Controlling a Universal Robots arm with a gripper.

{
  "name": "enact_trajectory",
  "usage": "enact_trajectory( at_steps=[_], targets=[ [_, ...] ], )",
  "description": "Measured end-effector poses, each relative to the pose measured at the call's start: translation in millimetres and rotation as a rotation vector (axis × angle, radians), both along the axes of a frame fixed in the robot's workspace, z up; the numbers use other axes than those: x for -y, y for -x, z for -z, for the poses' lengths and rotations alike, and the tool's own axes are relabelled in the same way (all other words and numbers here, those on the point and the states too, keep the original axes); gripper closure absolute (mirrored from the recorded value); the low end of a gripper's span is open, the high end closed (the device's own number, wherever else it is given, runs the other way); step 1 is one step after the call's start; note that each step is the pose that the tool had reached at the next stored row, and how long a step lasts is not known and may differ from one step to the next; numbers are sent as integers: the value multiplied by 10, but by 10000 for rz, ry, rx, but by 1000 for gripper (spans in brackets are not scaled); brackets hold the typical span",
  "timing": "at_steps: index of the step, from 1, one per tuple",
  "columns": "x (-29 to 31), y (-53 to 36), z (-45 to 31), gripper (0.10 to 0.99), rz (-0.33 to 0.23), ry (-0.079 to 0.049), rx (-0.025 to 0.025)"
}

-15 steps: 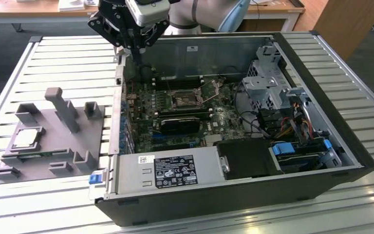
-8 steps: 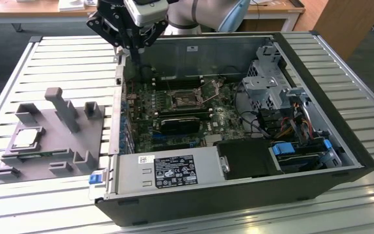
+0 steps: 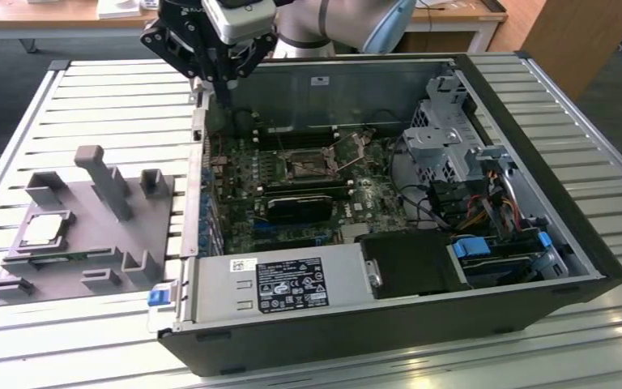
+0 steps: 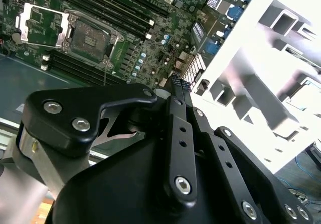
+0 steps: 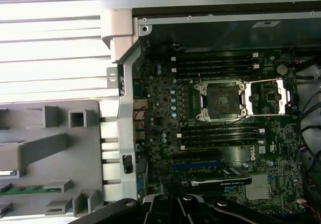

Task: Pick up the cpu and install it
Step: 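Reach for the cpu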

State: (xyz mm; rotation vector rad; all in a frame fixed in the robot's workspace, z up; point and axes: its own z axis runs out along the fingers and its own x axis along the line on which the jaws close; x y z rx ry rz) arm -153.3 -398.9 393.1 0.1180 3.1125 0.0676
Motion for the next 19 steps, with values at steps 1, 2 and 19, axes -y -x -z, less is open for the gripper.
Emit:
enact_trajectory(
  at_steps=[1,2,19],
  targets=[
    [0,3,0,980,0,0,0],
    [0,6,0,980,-1,0,0],
    [0,57,1,980,0,0,0]
  ],
)
